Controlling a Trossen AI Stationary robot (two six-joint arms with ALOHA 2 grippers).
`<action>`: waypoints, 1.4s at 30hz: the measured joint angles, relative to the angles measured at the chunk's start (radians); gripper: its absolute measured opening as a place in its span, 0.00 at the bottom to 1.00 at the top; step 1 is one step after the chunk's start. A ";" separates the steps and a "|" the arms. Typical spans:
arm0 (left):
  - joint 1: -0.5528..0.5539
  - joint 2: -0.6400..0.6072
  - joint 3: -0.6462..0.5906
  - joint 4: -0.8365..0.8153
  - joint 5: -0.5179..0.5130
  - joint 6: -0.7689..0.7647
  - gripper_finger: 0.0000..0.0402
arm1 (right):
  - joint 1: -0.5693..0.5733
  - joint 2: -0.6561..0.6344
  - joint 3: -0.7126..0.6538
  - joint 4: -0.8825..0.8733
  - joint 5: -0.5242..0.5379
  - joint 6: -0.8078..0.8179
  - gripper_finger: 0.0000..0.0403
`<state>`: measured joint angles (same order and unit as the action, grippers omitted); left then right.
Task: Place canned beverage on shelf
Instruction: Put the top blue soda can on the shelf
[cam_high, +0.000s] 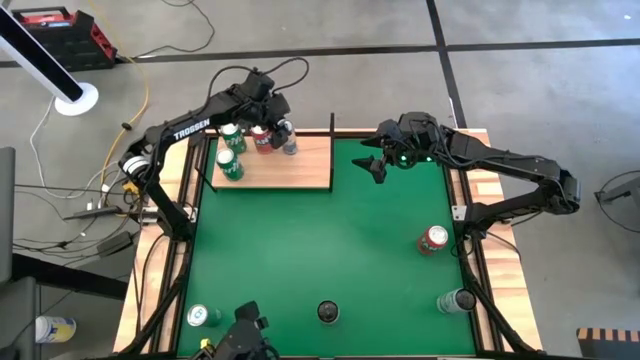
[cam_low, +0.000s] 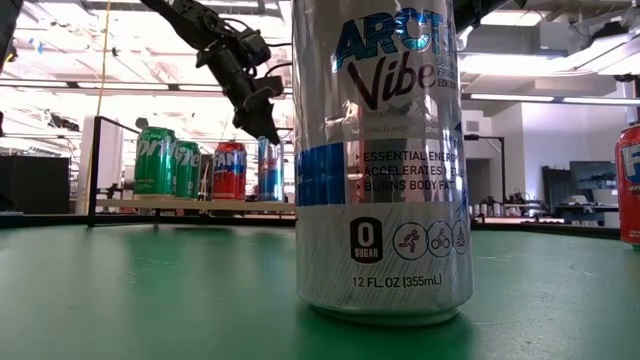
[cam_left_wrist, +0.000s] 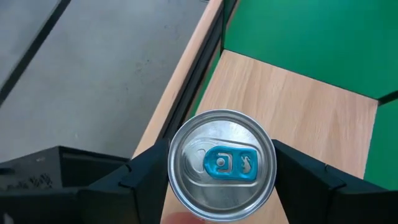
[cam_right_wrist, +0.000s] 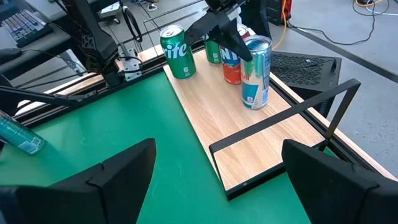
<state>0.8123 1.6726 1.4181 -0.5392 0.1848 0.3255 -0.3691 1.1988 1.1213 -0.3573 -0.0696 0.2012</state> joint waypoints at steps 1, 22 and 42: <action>-0.004 0.000 0.000 0.001 -0.012 -0.005 0.56 | 0.000 0.000 0.000 0.000 0.000 0.000 0.92; -0.082 0.000 0.000 0.014 -0.161 0.020 0.57 | 0.000 0.000 0.000 0.000 0.000 -0.018 0.92; -0.093 0.023 0.002 0.032 -0.158 -0.021 0.66 | 0.000 0.000 0.000 -0.005 0.000 -0.018 0.92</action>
<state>0.7189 1.6955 1.4200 -0.5075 0.0269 0.3049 -0.3691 1.1988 1.1213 -0.3622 -0.0695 0.1837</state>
